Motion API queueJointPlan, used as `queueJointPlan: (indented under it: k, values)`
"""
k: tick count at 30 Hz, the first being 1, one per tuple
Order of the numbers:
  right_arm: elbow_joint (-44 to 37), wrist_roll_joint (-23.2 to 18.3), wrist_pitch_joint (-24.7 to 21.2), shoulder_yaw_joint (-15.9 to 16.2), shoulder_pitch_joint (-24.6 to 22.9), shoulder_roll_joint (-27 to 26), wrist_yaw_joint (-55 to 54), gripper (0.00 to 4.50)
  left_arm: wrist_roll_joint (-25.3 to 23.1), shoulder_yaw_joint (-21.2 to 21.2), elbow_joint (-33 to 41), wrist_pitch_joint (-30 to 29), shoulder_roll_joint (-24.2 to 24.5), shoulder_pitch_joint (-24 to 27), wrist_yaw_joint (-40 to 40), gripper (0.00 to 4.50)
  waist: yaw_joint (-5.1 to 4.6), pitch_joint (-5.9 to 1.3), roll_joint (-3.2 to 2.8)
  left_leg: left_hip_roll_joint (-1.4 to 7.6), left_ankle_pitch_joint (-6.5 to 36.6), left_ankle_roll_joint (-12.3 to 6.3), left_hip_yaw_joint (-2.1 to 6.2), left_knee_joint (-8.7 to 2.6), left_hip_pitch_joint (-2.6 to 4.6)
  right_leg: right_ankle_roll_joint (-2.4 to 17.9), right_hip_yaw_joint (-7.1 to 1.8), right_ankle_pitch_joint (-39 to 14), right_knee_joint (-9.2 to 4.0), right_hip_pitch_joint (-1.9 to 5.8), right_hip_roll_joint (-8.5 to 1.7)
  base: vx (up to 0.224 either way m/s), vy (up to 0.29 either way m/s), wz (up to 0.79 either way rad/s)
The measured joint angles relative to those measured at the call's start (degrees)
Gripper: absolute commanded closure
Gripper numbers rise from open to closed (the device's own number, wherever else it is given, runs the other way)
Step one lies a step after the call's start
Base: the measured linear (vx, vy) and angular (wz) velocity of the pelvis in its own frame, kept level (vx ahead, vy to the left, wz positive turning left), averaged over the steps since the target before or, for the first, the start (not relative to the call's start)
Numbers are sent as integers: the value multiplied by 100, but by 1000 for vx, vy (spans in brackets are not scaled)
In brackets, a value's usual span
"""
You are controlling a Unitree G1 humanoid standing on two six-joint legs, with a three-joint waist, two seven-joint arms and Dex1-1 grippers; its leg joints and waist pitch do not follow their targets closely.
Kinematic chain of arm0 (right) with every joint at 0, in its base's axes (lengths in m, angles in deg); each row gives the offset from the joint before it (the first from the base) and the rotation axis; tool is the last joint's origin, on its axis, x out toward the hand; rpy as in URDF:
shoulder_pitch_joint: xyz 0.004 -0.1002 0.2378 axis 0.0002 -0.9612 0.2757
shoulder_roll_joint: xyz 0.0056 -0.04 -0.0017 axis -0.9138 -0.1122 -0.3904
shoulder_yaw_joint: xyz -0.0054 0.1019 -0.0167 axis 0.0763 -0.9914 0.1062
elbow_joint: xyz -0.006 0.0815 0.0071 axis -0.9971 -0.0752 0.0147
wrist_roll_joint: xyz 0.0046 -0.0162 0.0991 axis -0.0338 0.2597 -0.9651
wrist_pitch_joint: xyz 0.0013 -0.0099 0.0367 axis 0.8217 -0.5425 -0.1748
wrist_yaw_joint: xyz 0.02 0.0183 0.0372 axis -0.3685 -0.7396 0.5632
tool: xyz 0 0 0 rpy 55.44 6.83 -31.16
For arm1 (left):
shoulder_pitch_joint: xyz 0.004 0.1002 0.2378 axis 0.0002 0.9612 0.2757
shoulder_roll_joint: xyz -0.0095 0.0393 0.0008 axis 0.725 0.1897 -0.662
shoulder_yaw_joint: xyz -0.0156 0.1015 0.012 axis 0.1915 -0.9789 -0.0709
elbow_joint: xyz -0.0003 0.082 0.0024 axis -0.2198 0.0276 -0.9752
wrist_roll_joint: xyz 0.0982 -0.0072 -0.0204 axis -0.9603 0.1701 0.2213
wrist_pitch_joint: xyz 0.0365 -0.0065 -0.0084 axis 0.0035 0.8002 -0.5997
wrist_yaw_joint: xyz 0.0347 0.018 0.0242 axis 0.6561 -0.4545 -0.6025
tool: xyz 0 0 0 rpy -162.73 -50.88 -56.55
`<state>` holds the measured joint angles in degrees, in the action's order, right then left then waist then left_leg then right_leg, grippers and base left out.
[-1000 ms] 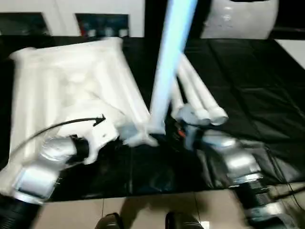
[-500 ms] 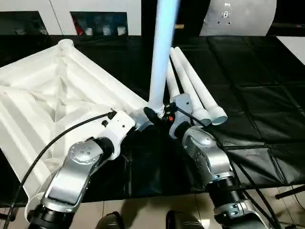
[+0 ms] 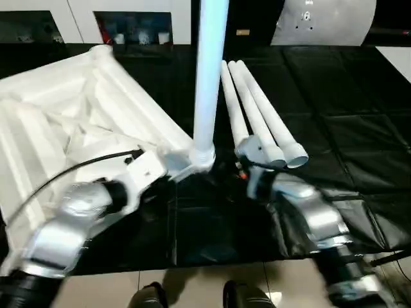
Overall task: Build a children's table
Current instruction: Rotate leg to tighten
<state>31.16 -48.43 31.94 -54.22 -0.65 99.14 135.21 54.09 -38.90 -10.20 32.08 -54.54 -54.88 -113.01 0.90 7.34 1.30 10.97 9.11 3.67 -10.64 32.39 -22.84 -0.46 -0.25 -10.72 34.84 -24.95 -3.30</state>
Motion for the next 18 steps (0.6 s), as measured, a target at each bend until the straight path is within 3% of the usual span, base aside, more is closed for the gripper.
queueJointPlan:
  k: [6, 13, 14, 18]
  values:
    - [-136, -96, 0, 190, 230, 474, 758, 5, 305, -113, -181, 568, 494, 48, -883, 450, 153, 3, 6, 2, -1, 0, -1, 5, 0, 2, 2, 0, 3, 4, -2, 0, 0, 0]
    - [-66, 29, 256, 504, 348, 828, 1409, 5, 435, -224, -443, 931, 720, -71, -1481, 450, 163, 2, 7, 2, -1, 0, -4, 15, 1, 5, 1, 2, 12, 5, -5, 0, 0, 0]
    - [-40, 28, 261, 518, 352, 832, 1473, 31, 450, -245, -481, 981, 733, -92, -1531, 450, 163, 2, 7, 2, -1, 0, -4, 15, 1, 5, 1, 3, 12, 5, -5, 0, 0, 0]
    - [137, 22, 260, 578, 432, 800, 1622, 65, 451, -346, -569, 1073, 744, -210, -1667, 450, 173, 2, 7, 2, -2, -1, -4, 19, 0, 7, 1, 4, 13, 6, -6, 0, 0, 0]
